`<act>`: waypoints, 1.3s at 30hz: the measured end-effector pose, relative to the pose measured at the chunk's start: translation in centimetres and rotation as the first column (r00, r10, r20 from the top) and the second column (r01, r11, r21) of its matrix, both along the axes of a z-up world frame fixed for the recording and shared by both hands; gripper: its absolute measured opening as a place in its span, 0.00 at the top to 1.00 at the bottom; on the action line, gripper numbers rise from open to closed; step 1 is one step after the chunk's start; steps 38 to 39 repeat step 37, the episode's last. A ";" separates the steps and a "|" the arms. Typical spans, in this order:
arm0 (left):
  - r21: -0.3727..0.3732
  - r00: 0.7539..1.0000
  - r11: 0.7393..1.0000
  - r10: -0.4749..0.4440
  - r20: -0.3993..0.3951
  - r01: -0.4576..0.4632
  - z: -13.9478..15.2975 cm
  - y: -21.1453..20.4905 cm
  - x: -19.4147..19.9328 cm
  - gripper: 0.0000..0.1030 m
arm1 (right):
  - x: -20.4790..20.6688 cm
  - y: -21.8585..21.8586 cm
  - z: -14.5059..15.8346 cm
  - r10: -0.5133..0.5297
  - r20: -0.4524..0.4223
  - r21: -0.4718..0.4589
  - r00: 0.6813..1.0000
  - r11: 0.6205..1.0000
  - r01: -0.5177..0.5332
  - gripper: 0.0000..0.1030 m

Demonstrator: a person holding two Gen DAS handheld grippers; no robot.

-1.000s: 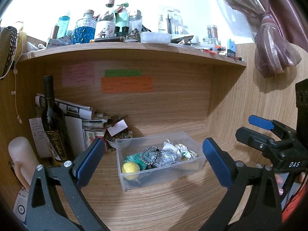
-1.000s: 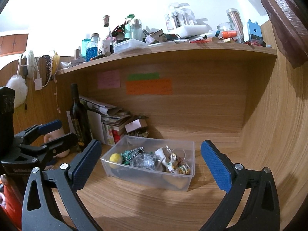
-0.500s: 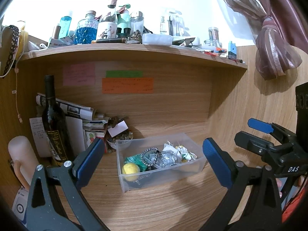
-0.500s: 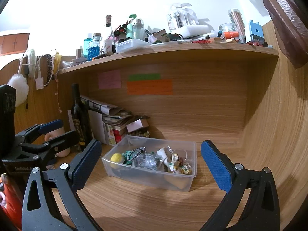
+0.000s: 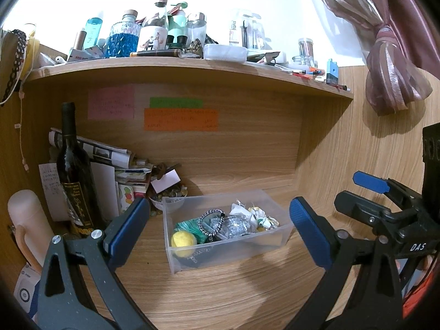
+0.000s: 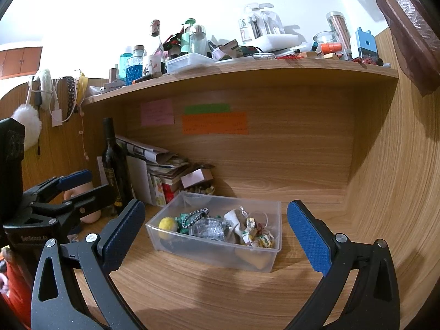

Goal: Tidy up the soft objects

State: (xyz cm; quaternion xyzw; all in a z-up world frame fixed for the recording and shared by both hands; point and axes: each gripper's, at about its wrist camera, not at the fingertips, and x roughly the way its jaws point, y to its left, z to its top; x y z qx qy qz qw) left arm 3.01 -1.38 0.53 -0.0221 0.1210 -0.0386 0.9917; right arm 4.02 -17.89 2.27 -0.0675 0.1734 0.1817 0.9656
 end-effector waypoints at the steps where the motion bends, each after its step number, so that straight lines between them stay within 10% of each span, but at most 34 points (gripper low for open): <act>1: 0.001 1.000 1.000 0.000 0.000 0.000 0.0 0.0 0.0 0.00 | 0.0 0.0 0.0 -0.001 0.000 0.000 1.000 1.000 0.001 0.00; 39: -0.024 0.999 0.999 -0.025 -0.032 0.024 -0.5 0.5 0.8 0.00 | 0.4 0.0 -0.5 -0.009 -0.018 0.012 1.000 1.000 0.009 0.00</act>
